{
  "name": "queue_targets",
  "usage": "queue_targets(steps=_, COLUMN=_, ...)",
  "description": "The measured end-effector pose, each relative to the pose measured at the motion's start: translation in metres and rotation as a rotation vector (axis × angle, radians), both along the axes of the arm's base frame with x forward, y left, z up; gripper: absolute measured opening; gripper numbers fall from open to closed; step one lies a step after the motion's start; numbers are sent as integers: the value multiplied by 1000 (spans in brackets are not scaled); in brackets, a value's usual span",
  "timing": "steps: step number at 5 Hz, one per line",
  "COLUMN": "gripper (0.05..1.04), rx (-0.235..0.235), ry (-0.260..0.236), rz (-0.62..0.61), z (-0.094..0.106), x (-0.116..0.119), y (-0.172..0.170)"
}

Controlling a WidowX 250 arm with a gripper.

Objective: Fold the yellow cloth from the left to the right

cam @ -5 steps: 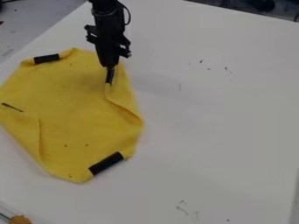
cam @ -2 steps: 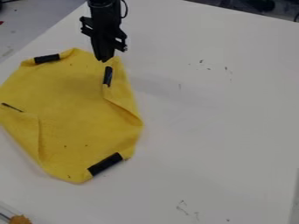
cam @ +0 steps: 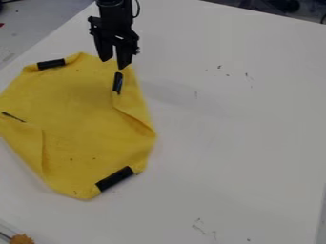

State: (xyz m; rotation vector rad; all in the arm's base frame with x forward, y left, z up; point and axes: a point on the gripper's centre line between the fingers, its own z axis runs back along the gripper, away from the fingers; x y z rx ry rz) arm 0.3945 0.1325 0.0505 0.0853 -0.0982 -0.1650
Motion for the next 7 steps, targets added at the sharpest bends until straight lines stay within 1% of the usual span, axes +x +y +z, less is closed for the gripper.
queue_targets(steps=1, gripper=1000, rx=-18, ry=-23, rz=-6, z=-1, x=4, y=-2)
queue_targets(steps=3, gripper=999, rx=-58, ry=9, rz=-4, z=-19, x=0, y=0)
queue_targets(steps=4, gripper=956, rx=-81, ry=22, rz=-4, z=-29, x=-1, y=-1)
queue_targets(steps=5, gripper=831, rx=-94, ry=31, rz=-3, z=-32, x=-4, y=2)
queue_targets(steps=6, gripper=589, rx=-112, ry=54, rz=-9, z=-40, x=-3, y=1)
queue_targets(steps=7, gripper=315, rx=-99, ry=60, rz=12, z=-38, x=-3, y=3)
